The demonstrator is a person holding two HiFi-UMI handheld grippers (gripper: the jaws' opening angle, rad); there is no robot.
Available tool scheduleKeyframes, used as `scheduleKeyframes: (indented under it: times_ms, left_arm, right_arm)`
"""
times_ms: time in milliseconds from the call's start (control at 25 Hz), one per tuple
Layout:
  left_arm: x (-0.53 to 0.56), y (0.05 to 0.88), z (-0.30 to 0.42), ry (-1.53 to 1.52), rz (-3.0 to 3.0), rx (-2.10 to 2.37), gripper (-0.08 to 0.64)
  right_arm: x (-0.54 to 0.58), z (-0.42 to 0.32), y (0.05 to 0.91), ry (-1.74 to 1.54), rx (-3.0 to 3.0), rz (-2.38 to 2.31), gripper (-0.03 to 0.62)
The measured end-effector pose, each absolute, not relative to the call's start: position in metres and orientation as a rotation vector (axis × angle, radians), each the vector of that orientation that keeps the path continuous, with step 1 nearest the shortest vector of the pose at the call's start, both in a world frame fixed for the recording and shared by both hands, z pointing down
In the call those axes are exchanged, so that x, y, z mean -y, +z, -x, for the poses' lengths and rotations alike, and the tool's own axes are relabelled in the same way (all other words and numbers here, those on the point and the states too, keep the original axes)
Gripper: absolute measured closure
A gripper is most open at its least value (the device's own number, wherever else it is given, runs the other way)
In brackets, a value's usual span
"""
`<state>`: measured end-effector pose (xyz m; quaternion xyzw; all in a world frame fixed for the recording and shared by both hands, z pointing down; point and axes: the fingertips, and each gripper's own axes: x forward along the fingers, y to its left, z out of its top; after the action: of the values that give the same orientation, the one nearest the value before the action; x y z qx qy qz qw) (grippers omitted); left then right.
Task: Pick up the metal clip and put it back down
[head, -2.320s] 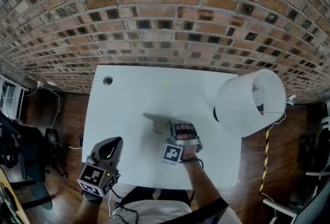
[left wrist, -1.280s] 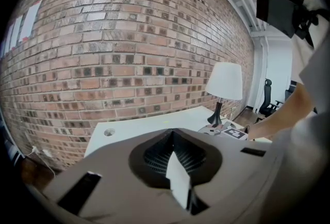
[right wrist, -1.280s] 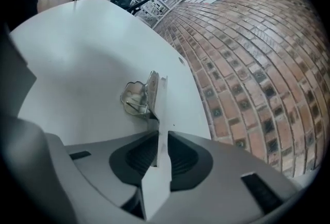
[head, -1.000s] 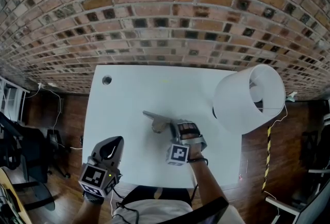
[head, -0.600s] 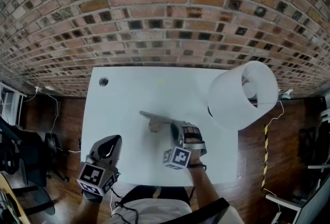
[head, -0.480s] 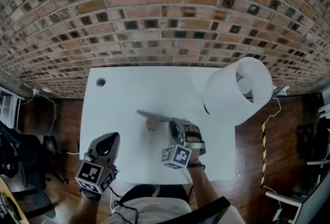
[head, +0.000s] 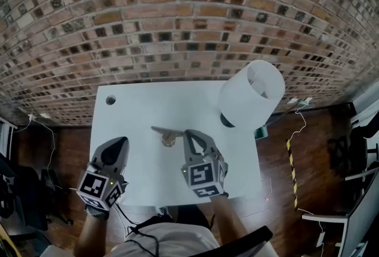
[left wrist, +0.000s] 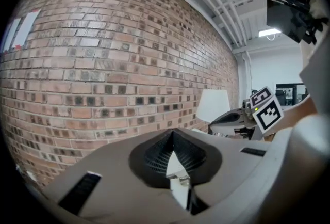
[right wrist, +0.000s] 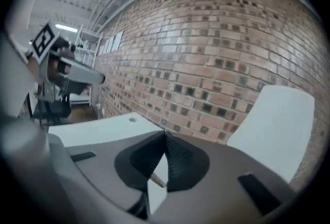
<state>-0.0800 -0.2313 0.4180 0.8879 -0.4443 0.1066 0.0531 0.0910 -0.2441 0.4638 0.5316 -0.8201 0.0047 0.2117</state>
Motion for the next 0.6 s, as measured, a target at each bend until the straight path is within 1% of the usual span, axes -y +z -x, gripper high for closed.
scheduleKeyframes:
  times_ms: [280,400,600]
  left_arm:
    - [0.21,0.387,0.087,0.247,-2.812,1.304,0.561]
    - [0.201,0.376,0.085,0.231,-2.843,1.298,0.561]
    - [0.192,0.361,0.084,0.228,-2.875,1.342,0.561]
  right_arm:
    - [0.211,-0.08,0.386,0.04,2.412,-1.698,0.609]
    - [0.196,-0.086,0.368,0.125,2.482,-1.77,0.609]
    - [0.183,-0.089,0.348,0.146,2.57,-1.769,0.609]
